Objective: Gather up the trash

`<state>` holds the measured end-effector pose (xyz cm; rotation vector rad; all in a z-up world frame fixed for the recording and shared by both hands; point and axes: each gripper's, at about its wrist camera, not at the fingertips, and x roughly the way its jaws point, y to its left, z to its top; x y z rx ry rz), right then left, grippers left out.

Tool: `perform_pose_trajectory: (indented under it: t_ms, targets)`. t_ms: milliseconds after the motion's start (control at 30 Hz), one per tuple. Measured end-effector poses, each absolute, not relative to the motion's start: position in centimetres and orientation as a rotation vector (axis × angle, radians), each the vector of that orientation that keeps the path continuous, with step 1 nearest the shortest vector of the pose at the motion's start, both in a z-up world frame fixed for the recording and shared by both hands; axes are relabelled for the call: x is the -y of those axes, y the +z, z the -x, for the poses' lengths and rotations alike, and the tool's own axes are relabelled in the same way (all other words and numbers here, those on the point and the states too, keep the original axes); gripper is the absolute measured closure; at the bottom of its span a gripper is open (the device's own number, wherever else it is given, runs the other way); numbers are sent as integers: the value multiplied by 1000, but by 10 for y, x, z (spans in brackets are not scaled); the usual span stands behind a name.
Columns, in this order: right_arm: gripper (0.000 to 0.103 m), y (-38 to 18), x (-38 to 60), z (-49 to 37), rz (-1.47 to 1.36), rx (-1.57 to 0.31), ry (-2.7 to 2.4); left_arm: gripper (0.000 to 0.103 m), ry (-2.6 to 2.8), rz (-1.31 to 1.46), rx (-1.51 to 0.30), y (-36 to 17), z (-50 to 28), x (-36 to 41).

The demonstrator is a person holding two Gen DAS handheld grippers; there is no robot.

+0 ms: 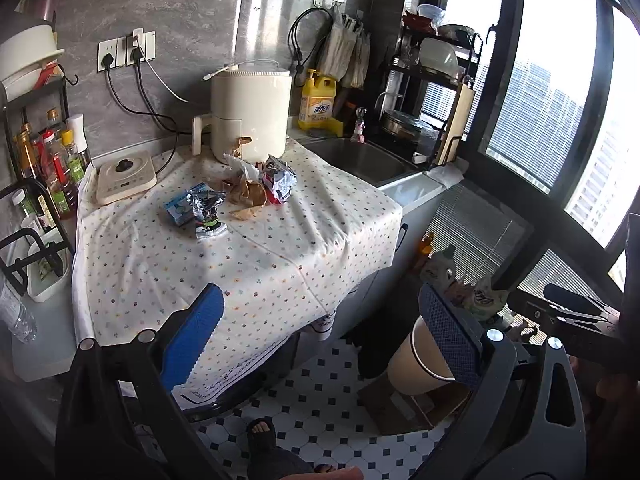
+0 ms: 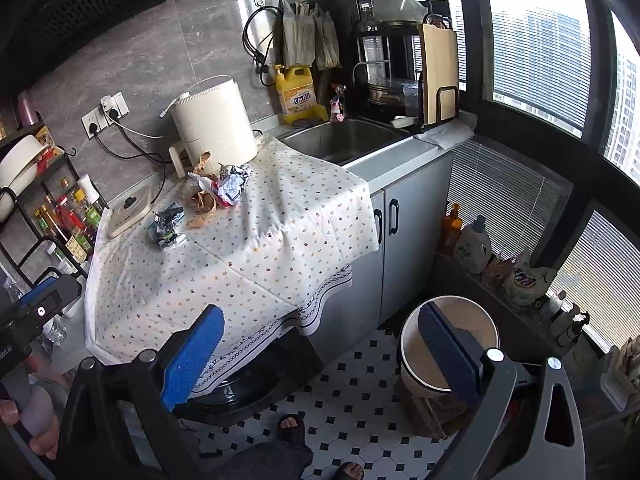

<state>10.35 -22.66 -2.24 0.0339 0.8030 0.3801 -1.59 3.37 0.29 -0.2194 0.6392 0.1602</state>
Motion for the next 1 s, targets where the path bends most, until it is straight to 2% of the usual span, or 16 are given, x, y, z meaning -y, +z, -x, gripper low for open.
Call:
perform_pose_trajectory:
  t_ms: [333,400,667,833,1000]
  targets:
    - [11,-36,178,-154,-44,-826,375,7,188,282,-645,-19,-40,-102]
    - [15,-37,165,-171,-60,-847,384,10,187,302,-655,-23,-57,-119]
    - [16,-46,99,-228,-12,-846,400,16,202,322,-677,-49,-116,-183]
    - [19,-56,62,-254,-14,-876,406,24,199,342,-726,-73,-148,-219]
    - [20,-64,37,-276,-22,-894,390,27,189,344,-791,-98,-177,-243]
